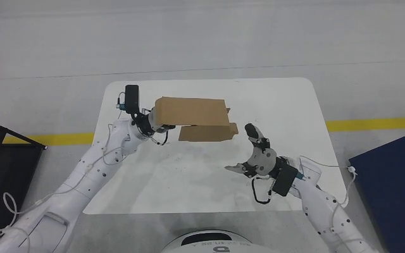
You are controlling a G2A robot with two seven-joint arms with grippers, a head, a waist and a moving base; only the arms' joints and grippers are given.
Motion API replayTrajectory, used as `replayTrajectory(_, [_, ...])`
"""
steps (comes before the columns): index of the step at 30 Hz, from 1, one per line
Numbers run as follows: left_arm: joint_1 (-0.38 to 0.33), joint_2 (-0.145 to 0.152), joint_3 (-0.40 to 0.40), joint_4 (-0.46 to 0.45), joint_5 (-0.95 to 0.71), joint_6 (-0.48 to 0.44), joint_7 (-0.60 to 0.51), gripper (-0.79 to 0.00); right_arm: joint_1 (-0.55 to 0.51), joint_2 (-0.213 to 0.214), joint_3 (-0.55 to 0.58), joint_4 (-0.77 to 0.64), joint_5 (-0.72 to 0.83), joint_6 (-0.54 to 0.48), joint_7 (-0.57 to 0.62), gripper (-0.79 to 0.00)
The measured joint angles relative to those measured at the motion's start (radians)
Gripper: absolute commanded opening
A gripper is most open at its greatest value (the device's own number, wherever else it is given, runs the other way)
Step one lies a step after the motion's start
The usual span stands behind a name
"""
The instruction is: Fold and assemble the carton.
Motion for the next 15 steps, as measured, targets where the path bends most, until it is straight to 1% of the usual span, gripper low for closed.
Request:
replayTrajectory(4, [0.005,-0.004,-0.018,0.004,0.007,0.002,0.002,-0.785,0.017,-0.001,-0.024,-0.002,-0.012,-0.007,0.017,-0.117])
replayTrajectory(12, [0.021,-0.011,-0.051,0.006,0.014,-0.005,-0.006,-0.785,0.016,0.005,-0.031,-0.004,-0.028,0.001,0.001,-0.129])
replayTrajectory(15, [0.025,-0.015,-0.054,0.004,0.017,-0.011,-0.011,-0.785,0.018,0.006,-0.035,-0.003,-0.034,0.007,0.015,-0.135])
